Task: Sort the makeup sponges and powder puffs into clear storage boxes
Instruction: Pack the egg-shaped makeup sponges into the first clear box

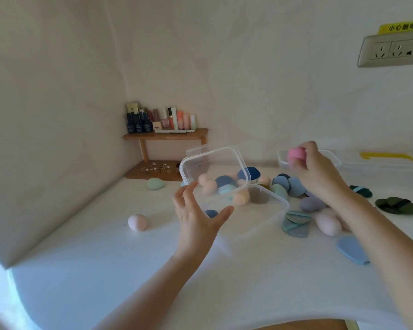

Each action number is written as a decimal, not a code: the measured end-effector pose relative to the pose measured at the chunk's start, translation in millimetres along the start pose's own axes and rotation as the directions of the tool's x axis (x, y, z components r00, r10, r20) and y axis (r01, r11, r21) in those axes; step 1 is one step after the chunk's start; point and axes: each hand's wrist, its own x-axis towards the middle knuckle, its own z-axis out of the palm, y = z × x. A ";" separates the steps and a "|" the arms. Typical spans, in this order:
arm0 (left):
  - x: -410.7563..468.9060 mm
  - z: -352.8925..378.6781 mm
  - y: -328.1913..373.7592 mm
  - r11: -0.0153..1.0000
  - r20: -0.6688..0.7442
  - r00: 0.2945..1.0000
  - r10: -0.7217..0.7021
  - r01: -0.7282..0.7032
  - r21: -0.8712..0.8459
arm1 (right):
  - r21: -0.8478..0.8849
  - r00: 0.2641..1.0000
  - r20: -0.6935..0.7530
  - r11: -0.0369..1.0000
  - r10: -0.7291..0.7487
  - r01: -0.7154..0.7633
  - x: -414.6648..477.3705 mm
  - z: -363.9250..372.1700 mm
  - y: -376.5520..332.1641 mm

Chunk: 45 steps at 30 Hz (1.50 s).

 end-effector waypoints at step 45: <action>12.6 -7.3 6.9 0.946 0.396 0.884 -0.248 0.309 -0.097 | 0.373 0.870 0.476 0.926 -0.130 -0.066 -52.3 12.6 -48.8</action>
